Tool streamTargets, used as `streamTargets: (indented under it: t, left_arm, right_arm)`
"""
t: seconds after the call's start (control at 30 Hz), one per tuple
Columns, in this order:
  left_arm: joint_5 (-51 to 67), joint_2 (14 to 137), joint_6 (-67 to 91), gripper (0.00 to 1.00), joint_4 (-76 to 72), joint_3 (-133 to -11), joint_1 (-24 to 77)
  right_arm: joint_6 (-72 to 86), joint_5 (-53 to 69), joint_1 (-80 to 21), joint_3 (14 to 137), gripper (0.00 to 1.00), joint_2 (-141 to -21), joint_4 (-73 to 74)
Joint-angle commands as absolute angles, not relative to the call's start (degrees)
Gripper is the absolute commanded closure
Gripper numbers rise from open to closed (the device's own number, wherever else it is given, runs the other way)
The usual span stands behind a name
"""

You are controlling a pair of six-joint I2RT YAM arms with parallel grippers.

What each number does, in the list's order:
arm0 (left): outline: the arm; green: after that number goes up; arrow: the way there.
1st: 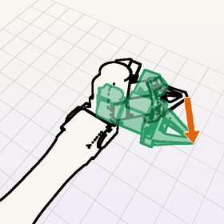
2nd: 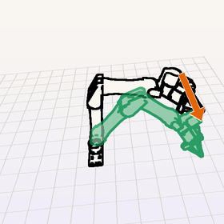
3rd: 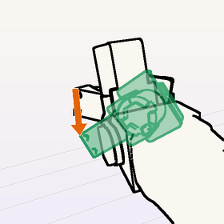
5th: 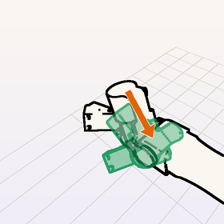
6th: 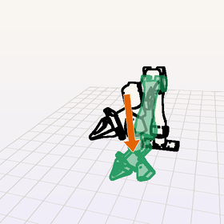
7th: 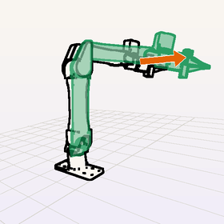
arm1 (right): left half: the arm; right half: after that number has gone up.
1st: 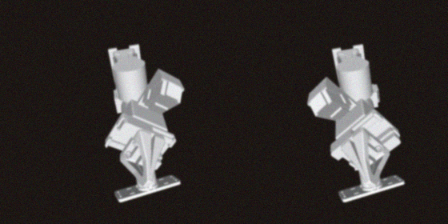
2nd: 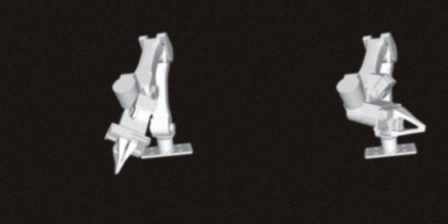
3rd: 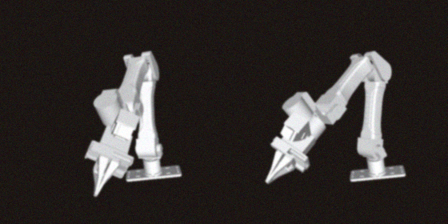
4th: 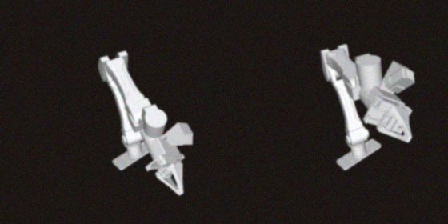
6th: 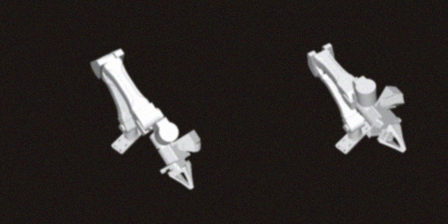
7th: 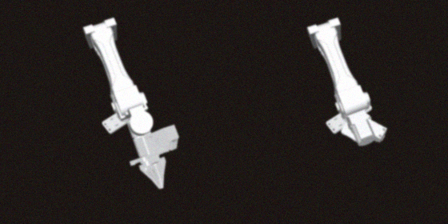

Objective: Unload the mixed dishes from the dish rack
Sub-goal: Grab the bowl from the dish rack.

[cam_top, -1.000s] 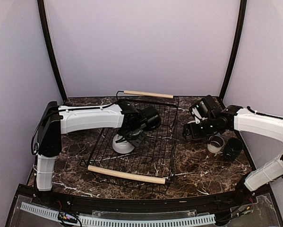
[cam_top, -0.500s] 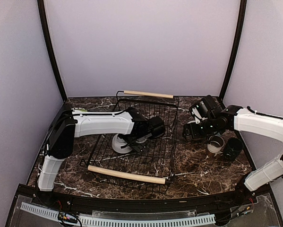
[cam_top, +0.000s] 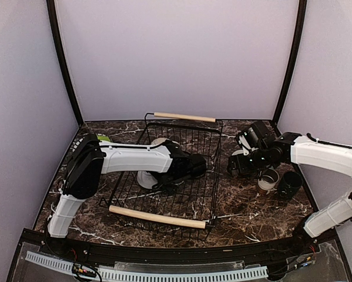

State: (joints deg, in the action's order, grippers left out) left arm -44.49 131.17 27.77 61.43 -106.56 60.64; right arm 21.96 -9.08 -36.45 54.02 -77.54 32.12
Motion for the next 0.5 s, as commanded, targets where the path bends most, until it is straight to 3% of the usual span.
streamTargets:
  t: [0.0, 0.17, 0.47]
  left_arm:
    - [-48.58, 131.60, 30.66, 0.07, 63.81, -105.72, 60.55]
    - [-49.62, 131.14, 31.24, 0.08, 64.96, -106.65, 60.71]
    - [-37.01, 125.04, 26.66, 0.01, 64.02, -107.07, 60.73]
  right_arm:
    - [22.87, -9.72, -37.09, 53.35, 0.10, -77.16, 30.41]
    - [22.98, -9.57, -37.05, 53.35, 0.10, -77.43, 30.44]
    - [22.94, -9.72, -37.09, 53.07, 0.10, -77.34, 30.35]
